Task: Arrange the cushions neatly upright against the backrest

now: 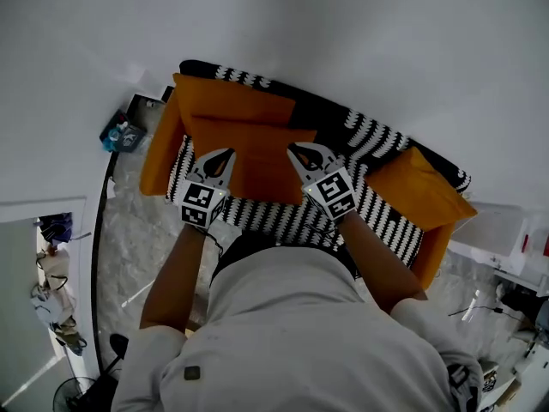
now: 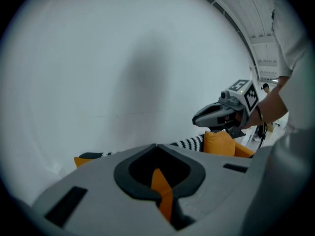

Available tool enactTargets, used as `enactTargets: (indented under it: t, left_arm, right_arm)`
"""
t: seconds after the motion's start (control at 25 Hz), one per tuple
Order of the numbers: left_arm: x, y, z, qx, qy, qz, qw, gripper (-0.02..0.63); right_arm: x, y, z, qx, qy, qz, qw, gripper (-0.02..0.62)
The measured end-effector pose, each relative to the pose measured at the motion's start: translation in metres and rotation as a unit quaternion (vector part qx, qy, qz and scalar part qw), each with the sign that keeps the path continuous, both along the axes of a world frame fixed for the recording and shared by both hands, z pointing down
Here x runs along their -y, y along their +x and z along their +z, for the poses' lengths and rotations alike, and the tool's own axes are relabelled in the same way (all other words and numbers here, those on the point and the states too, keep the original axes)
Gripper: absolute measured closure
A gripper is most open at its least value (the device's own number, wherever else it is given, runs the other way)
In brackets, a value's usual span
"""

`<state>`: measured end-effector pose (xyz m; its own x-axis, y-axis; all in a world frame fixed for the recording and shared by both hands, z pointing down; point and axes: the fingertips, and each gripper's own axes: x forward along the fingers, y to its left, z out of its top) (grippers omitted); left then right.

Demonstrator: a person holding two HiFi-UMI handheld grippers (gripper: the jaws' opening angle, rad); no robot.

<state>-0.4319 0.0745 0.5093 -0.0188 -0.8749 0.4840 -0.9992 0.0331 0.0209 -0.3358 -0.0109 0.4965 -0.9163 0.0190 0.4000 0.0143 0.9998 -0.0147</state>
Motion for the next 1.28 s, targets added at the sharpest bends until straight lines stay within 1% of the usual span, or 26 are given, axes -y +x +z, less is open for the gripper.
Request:
enactTargets:
  t: [0.08,0.28,0.4,0.44,0.48,0.52,0.56,0.76,0.92,1.0,1.04,1.2,1.28]
  left_arm:
    - [0.008,-0.014,0.012,0.000,-0.015,0.018,0.9997,0.594]
    - [0.022,-0.048,0.048,0.011,-0.057,0.064,0.9963,0.594]
    - [0.031,-0.066,0.072,0.013,-0.082,0.093,0.9922,0.589]
    - [0.033,-0.071,0.082,0.012,-0.092,0.102,0.9905,0.575]
    - [0.035,-0.076,0.091,0.010,-0.101,0.110,0.9887,0.550]
    - [0.037,-0.082,0.100,0.008,-0.111,0.118,0.9868,0.535]
    - [0.038,-0.087,0.110,0.008,-0.120,0.126,0.9848,0.527]
    - [0.041,-0.114,0.164,0.023,-0.163,0.163,0.9728,0.467]
    - [0.045,-0.128,0.201,0.042,-0.199,0.201,0.9582,0.431]
    - [0.046,-0.132,0.222,0.047,-0.221,0.220,0.9491,0.409]
    - [0.046,-0.135,0.231,0.053,-0.232,0.232,0.9430,0.398]
    - [0.045,-0.143,0.269,0.079,-0.279,0.286,0.9134,0.370]
    - [0.047,-0.147,0.287,0.081,-0.295,0.299,0.9038,0.362]
  right_arm:
    - [0.006,-0.011,0.017,-0.016,-0.001,0.005,1.000,0.564]
    - [0.018,-0.040,0.045,-0.031,-0.005,0.010,0.999,0.563]
    - [0.028,-0.053,0.071,-0.067,-0.007,0.011,0.998,0.560]
    - [0.031,-0.057,0.079,-0.078,-0.006,0.010,0.997,0.551]
    - [0.033,-0.062,0.087,-0.089,-0.004,0.009,0.996,0.534]
    - [0.036,-0.067,0.097,-0.102,0.001,0.007,0.995,0.505]
    - [0.037,-0.070,0.108,-0.118,0.006,0.004,0.993,0.492]
    - [0.044,-0.084,0.168,-0.195,0.025,-0.030,0.980,0.422]
    - [0.045,-0.092,0.213,-0.241,0.031,-0.067,0.968,0.369]
    - [0.045,-0.093,0.235,-0.267,0.030,-0.088,0.959,0.352]
    - [0.044,-0.094,0.246,-0.281,0.031,-0.099,0.954,0.350]
    - [0.043,-0.095,0.290,-0.334,0.033,-0.145,0.931,0.325]
    - [0.047,-0.095,0.310,-0.356,0.040,-0.157,0.921,0.319]
